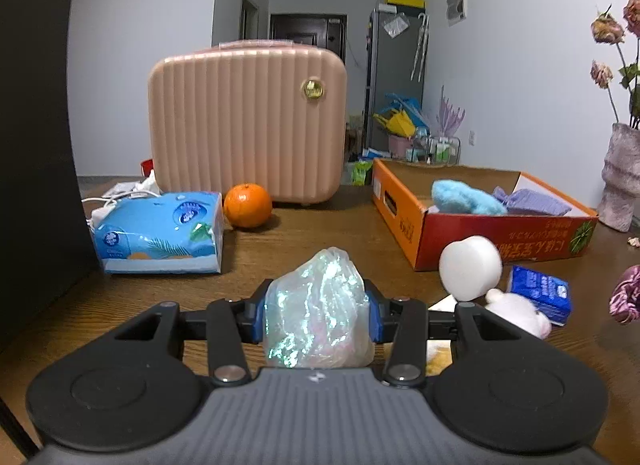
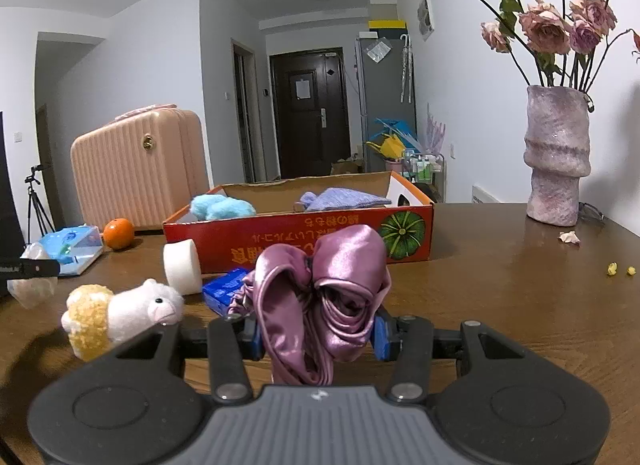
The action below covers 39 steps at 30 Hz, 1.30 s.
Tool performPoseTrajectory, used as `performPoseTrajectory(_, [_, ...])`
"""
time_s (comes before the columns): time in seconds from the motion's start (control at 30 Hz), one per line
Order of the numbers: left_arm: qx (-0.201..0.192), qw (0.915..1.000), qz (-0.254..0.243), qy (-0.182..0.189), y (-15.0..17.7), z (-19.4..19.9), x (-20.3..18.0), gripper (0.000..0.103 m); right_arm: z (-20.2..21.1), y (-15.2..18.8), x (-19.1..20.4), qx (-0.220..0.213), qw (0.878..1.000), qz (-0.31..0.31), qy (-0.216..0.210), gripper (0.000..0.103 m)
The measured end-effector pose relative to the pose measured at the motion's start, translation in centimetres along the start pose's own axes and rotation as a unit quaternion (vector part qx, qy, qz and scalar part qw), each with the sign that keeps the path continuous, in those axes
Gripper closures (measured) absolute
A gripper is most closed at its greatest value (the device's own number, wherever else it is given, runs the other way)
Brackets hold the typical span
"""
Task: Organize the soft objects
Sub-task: 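Carry the plastic bag and pink bow over the cardboard box with both tools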
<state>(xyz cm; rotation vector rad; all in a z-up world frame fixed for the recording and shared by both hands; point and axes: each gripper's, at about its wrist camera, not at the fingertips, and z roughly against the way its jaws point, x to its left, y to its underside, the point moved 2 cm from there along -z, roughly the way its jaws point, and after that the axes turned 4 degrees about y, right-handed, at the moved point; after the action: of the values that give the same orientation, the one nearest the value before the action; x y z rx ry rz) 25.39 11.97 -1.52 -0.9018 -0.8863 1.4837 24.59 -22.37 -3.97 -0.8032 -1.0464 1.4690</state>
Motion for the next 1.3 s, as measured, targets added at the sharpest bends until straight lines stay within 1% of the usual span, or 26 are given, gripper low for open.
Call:
performPoseTrajectory(0.3, [-0.027,0.9995,-0.008,0.011,0.5,3.1,-2.2,0.057,0.7,-0.2,0.4,-0.014,1.000,0.003,-0.014,0.056])
performPoseTrajectory(0.63, [-0.034,0.9988,0.001,0.036,1.2,4.8,-4.6,0.057,1.8,-0.3,0.8,-0.032,0.999,0.006,-0.029,0.056])
performPoseTrajectory(0.87, [-0.029,0.9984,0.002,0.049,1.5,5.1,-6.5,0.057,2.4,-0.4,1.0,-0.043,0.998,0.007,-0.040,0.056])
performPoseTrajectory(1.07, [-0.021,0.9985,0.003,0.051,1.6,4.6,-7.7,0.057,2.7,-0.3,1.3,-0.050,0.998,0.010,-0.047,0.056])
performPoseTrajectory(1.3, [-0.019,0.9983,-0.001,0.056,1.3,4.0,-9.3,0.057,2.9,-0.4,1.5,-0.071,0.996,0.014,-0.047,0.056])
